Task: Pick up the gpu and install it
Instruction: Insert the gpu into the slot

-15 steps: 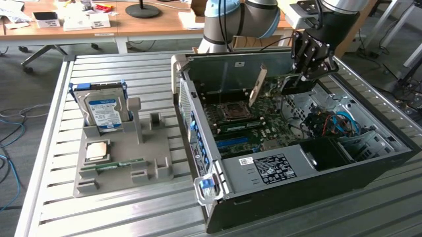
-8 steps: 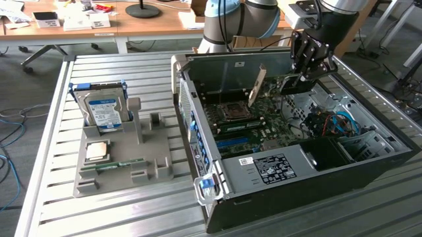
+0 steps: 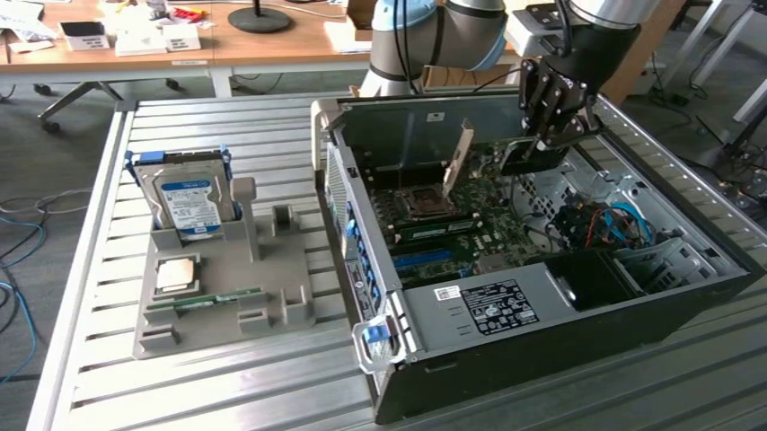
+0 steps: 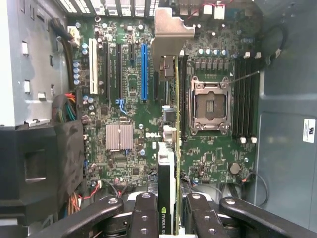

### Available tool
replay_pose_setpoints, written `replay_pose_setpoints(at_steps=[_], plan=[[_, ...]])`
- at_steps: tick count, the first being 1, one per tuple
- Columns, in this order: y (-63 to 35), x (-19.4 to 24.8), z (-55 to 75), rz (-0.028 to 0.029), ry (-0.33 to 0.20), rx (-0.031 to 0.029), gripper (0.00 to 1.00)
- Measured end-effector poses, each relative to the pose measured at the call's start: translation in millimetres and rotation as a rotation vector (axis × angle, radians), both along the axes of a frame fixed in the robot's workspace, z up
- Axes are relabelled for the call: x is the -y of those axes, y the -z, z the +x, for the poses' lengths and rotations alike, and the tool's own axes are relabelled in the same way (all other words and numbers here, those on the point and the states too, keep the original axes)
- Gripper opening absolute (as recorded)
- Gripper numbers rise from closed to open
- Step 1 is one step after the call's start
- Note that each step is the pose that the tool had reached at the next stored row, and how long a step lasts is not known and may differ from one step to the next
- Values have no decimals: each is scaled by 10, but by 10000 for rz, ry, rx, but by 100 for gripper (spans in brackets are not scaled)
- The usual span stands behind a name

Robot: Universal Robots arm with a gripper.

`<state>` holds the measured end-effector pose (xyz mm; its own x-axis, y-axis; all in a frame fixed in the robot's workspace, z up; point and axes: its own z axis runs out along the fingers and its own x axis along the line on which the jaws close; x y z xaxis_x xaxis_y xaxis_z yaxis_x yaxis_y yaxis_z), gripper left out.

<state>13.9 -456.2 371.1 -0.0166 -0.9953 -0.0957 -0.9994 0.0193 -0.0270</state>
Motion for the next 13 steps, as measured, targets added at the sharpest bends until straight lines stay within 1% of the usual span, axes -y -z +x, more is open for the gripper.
replay_pose_setpoints(at_steps=[3, 6, 13], plan=[[68, 0, -9, 1, -2, 1, 27], [103, 0, -17, 1, -1, 0, 27], [118, 0, -37, 1, 6, 0, 27]])
